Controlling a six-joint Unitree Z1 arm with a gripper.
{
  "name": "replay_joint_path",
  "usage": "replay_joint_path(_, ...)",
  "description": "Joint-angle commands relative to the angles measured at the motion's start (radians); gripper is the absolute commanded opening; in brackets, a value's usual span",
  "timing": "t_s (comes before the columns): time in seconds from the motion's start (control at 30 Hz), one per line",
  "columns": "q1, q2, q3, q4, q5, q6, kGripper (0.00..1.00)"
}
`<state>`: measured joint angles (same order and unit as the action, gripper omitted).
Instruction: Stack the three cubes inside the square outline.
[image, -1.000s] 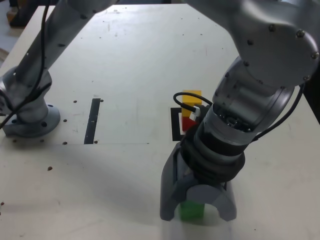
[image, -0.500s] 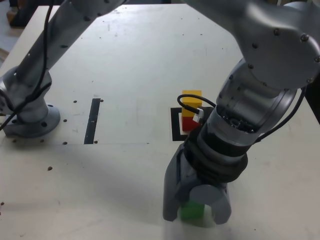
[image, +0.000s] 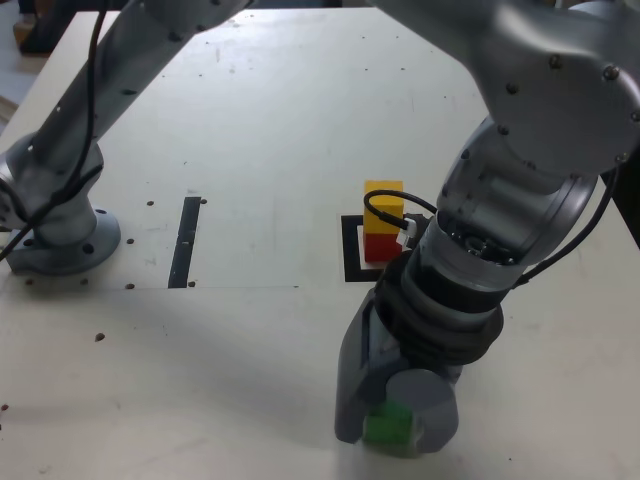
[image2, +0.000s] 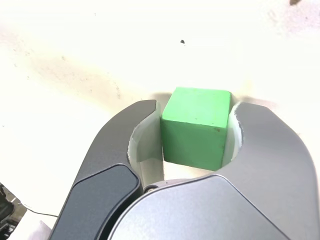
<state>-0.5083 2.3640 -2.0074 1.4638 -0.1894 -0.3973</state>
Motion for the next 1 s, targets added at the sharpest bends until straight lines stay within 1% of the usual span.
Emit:
replay_joint_path(0.0,0.002,0.001,-0.005,-0.001,-0.002,0.004,0.26)
replay_joint_path(0.2,0.002,-0.003,-0.007,0.005,-0.003,0.026,0.26)
replay_joint_path(0.3,0.002,-0.022,-0.007,0.022,0.008,0.039,0.26)
replay_joint_path(0.63,0.007,-0.163,0.003,0.149,0.091,0.068,0.26)
replay_joint_path(0.8,0.044,-0.232,0.037,0.174,0.104,0.121,0.26)
replay_joint_path(0.97,0.120,-0.298,0.104,0.175,0.111,0.186,0.25)
